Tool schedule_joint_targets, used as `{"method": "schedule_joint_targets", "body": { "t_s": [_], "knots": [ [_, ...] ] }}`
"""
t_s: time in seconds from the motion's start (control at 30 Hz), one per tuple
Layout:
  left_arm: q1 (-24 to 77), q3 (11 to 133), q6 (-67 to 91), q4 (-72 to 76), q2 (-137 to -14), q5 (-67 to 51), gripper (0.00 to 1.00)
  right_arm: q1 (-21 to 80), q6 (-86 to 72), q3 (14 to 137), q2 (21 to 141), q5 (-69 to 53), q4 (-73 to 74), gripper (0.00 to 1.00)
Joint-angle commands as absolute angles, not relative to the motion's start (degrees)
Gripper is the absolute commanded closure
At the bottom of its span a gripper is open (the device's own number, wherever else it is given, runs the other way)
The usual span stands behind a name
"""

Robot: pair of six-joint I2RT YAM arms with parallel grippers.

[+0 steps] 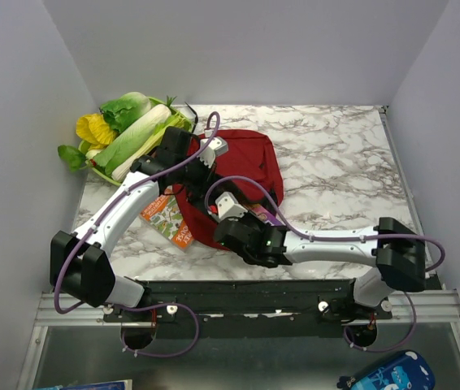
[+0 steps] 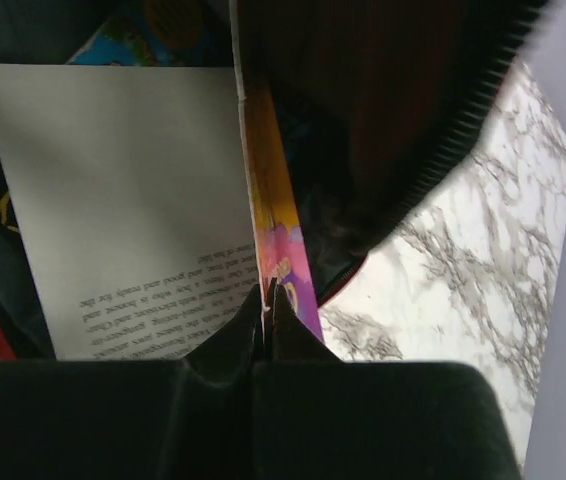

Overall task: Pack the student bag
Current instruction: Place the book in the student bag.

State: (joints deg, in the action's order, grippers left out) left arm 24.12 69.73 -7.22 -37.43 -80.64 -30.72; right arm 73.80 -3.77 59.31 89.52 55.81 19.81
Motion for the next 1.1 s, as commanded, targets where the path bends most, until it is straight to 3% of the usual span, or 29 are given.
{"method": "schedule_joint_targets", "body": {
  "t_s": [0.0, 0.17, 0.27, 0.37, 0.4, 0.5, 0.63, 0.77, 0.87, 0.9, 0.97, 1.0, 1.07],
  "knots": [
    [24.26, 71.01, -6.50, -38.67, -79.19, -32.43, 1.00, 73.21, -0.88, 60.46, 93.16, 50.54, 10.81, 0.99],
    [24.17, 71.63, -6.59, -39.29, -78.93, -32.78, 1.00, 73.39, -0.79, 64.94, 98.51, 42.81, 10.72, 0.99],
    [24.26, 71.46, -6.68, -39.64, -78.58, -32.78, 1.00, 73.39, -1.14, 66.44, 101.76, 41.66, 12.21, 0.78],
    [24.26, 71.10, -6.86, -39.90, -78.49, -32.87, 1.00, 73.39, -2.37, 66.97, 101.34, 39.47, 13.44, 0.40],
    [24.26, 71.02, -7.20, -39.99, -78.40, -32.87, 1.00, 73.39, -2.90, 66.54, 100.12, 39.29, 13.62, 0.19],
    [24.17, 71.01, -7.38, -40.16, -78.49, -32.70, 1.00, 73.56, -4.83, 66.27, 96.00, 38.32, 15.64, 0.05],
    [24.17, 71.37, -7.47, -40.34, -78.57, -32.61, 1.00, 74.62, -8.78, 64.09, 88.10, 35.95, 18.36, 0.01],
    [24.17, 71.46, -7.47, -40.52, -78.31, -32.78, 1.00, 75.24, -21.48, 57.60, 77.10, 36.91, 22.14, 0.08],
    [24.17, 71.19, -7.47, -40.69, -78.22, -32.70, 1.00, 75.32, -30.20, 49.79, 69.82, 36.57, 24.69, 0.33],
    [24.17, 71.19, -7.47, -40.69, -78.22, -32.87, 1.00, 75.32, -32.24, 48.01, 68.65, 36.82, 24.78, 0.52],
    [24.17, 71.02, -7.47, -40.69, -78.22, -32.87, 1.00, 75.32, -37.75, 45.36, 67.94, 37.17, 27.23, 0.71],
    [24.17, 71.19, -7.38, -40.87, -78.40, -33.05, 1.00, 75.32, -39.79, 44.05, 68.46, 37.61, 28.55, 0.89],
    [24.17, 71.54, -7.30, -40.96, -78.40, -33.05, 1.00, 75.32, -45.76, 43.68, 70.04, 37.97, 32.15, 0.99]
  ]
}}
